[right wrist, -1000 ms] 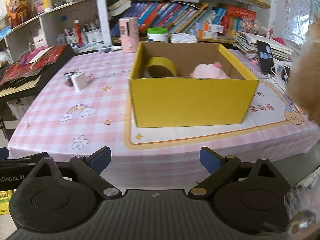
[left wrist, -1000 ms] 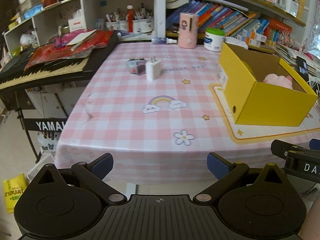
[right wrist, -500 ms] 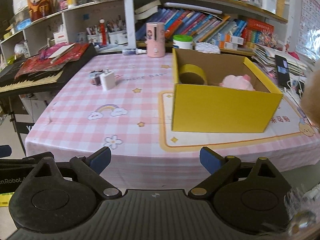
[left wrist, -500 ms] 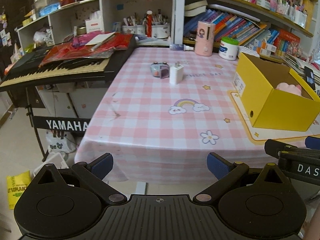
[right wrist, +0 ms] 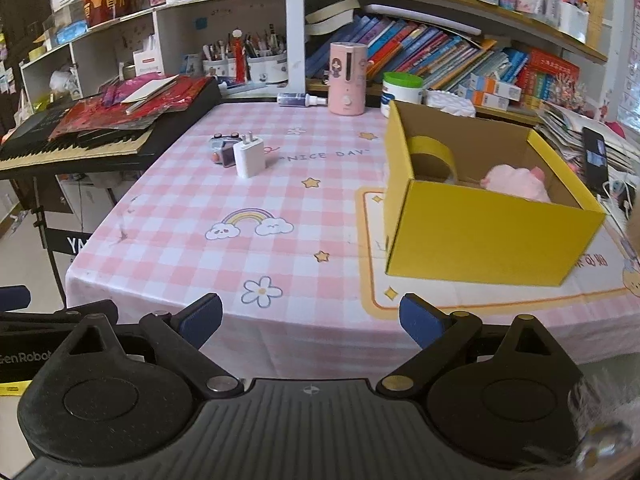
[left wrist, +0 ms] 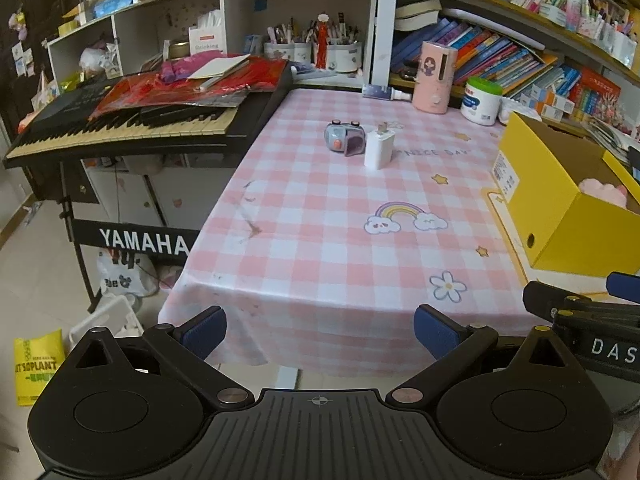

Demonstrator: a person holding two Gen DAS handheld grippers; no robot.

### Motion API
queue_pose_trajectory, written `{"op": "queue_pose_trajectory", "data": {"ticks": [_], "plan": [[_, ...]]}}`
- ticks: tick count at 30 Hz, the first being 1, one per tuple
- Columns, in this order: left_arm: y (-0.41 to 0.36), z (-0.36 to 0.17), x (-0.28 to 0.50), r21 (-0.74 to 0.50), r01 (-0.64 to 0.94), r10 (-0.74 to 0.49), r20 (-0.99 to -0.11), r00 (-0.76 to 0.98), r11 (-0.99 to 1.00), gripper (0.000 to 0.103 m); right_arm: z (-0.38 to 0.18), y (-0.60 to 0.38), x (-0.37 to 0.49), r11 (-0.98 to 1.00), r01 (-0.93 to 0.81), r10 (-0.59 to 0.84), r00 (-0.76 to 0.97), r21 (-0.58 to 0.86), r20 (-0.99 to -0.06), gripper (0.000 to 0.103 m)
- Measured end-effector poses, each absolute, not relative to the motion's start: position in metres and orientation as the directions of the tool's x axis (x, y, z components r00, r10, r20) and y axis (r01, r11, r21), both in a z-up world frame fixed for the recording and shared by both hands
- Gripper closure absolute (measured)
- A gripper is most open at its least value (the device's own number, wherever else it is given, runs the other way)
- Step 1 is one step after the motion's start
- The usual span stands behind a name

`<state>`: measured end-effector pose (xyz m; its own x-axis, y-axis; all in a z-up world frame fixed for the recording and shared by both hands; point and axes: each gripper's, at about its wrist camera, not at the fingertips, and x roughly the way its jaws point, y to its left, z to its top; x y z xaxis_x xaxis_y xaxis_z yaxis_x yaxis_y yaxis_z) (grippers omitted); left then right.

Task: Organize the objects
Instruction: 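Move both tools back toward the white charger and grey toy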

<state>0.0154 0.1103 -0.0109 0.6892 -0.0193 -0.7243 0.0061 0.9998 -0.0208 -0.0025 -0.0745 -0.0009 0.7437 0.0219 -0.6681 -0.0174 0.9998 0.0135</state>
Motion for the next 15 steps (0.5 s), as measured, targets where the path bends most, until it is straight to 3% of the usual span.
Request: {"op": "queue_pose_trajectory", "data": {"ticks": [5,15], "plan": [[0.11,-0.013,0.039,-0.02,-0.008,-0.009,-0.722,0.692,1.0,0.002,-0.004,-0.072,0.022,0.998,-0.053,0.054,0.742,0.021,-0.669,0.012],[0.106,-0.018,0.101,-0.039,-0.055,0.009,-0.727,0.686,0.998,0.002,-0.007,-0.069,0.095,0.988,-0.155,0.134,0.719,0.03,-0.682,0.032]]}}
